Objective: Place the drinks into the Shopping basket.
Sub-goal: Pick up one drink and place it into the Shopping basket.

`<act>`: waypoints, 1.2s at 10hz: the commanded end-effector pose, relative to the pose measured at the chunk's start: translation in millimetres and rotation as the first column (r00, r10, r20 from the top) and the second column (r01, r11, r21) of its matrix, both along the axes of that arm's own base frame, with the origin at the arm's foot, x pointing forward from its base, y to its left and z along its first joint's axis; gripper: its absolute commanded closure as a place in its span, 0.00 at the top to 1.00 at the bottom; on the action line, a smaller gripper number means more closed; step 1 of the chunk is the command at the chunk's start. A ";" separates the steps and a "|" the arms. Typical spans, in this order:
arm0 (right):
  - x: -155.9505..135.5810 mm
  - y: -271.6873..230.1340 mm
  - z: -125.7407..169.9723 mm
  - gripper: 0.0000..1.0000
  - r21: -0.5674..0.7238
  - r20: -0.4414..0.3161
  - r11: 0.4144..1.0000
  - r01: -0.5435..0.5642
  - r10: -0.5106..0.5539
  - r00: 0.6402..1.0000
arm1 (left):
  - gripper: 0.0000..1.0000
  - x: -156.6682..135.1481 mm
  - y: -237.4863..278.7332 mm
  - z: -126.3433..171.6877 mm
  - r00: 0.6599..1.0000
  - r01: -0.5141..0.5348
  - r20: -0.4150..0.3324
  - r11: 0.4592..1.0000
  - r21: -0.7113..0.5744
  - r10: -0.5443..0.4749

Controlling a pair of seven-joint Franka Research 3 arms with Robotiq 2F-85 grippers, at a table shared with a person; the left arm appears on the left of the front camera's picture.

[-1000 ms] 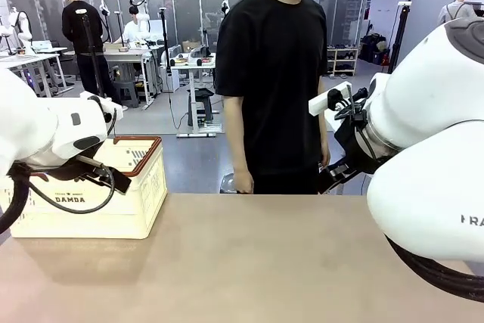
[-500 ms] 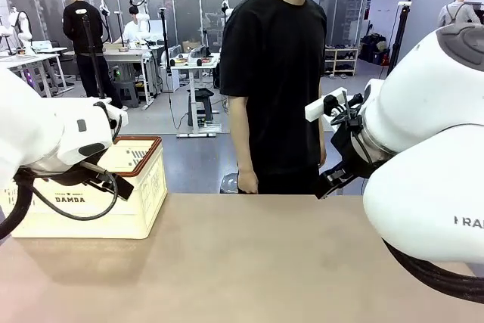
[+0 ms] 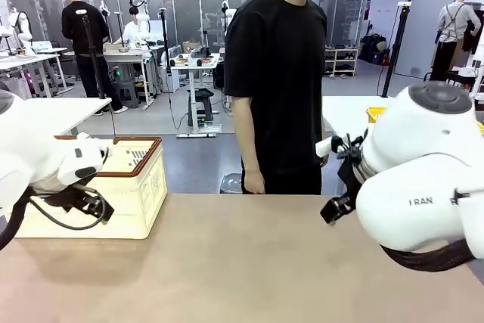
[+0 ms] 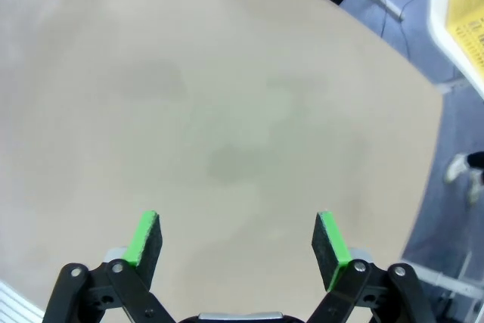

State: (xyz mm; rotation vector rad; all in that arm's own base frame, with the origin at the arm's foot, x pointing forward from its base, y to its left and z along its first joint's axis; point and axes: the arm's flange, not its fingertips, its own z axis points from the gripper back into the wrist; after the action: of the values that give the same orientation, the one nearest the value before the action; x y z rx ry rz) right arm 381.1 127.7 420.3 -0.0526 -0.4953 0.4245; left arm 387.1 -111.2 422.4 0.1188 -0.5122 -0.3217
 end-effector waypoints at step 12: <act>22.1 -34.5 -65.7 1.00 0.054 -0.157 0.987 0.148 -0.138 0.978 | 1.00 31.6 54.9 -77.4 0.990 -0.103 -0.096 0.994 -0.023 0.101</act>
State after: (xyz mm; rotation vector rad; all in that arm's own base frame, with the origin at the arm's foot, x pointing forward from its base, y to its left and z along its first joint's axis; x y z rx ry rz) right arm 404.5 90.1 357.0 0.0000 -0.3597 0.2644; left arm 419.2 -56.2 346.2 0.0990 -0.4197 -0.2188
